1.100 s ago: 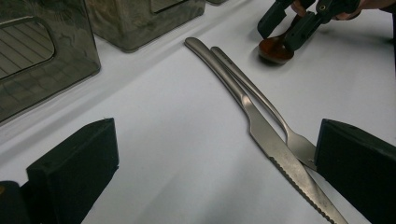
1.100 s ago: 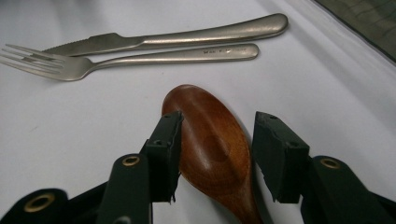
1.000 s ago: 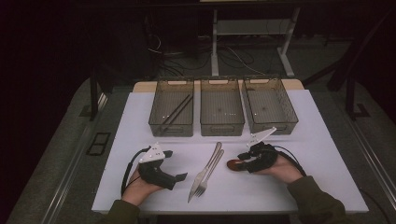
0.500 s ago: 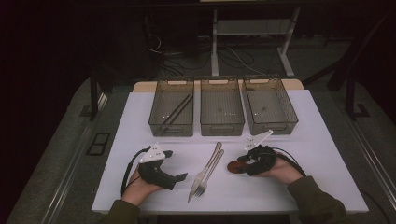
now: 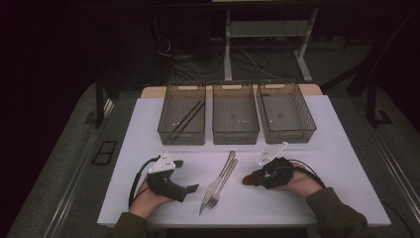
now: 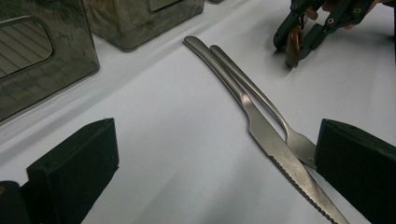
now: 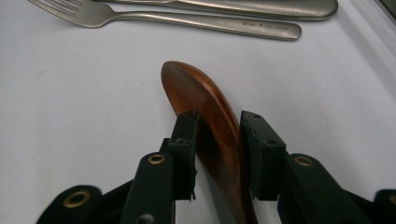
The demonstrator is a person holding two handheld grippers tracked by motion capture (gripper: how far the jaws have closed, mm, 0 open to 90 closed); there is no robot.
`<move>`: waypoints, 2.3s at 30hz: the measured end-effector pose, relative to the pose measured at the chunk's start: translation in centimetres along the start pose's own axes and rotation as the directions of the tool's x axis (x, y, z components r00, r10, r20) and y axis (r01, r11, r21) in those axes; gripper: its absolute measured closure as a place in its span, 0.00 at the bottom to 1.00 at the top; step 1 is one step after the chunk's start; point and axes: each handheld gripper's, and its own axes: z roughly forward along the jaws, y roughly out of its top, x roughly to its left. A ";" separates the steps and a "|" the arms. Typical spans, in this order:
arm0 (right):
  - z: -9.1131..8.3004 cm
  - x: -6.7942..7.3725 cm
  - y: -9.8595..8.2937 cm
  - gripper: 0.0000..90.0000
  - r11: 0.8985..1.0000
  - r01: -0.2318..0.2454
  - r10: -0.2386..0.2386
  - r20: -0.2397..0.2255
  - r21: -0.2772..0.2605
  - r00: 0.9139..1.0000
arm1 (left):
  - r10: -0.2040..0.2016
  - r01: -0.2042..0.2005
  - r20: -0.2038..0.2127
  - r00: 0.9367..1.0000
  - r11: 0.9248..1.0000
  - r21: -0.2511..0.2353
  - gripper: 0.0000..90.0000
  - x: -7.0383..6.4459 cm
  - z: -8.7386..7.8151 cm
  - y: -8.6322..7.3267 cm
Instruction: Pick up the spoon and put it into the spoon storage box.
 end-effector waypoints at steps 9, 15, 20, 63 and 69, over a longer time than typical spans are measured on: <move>0.0 0.2 0.0 0.80 1.000 0.015 -0.015 -0.006 0.008 1.000 | 0.003 -0.003 0.005 1.000 1.000 0.005 0.00 -0.1 0.1 0.0; 0.0 0.1 0.0 0.84 1.000 0.020 -0.020 -0.014 0.011 1.000 | 0.004 -0.004 0.007 1.000 1.000 0.005 0.00 -0.1 0.1 0.0; 0.0 0.1 0.1 0.87 1.000 0.014 -0.014 -0.023 0.013 1.000 | 0.012 -0.012 0.013 1.000 1.000 0.010 0.00 -0.1 0.2 -0.1; -4.6 -2.5 0.7 0.88 0.947 -0.239 0.257 0.060 -0.214 0.965 | 0.023 -0.023 0.026 0.999 1.000 -0.001 0.00 -0.3 0.3 0.0; -5.1 -3.0 1.4 0.88 0.938 -0.251 0.275 0.071 -0.239 0.959 | 0.023 -0.023 0.027 0.999 1.000 -0.002 0.00 -0.4 0.3 0.0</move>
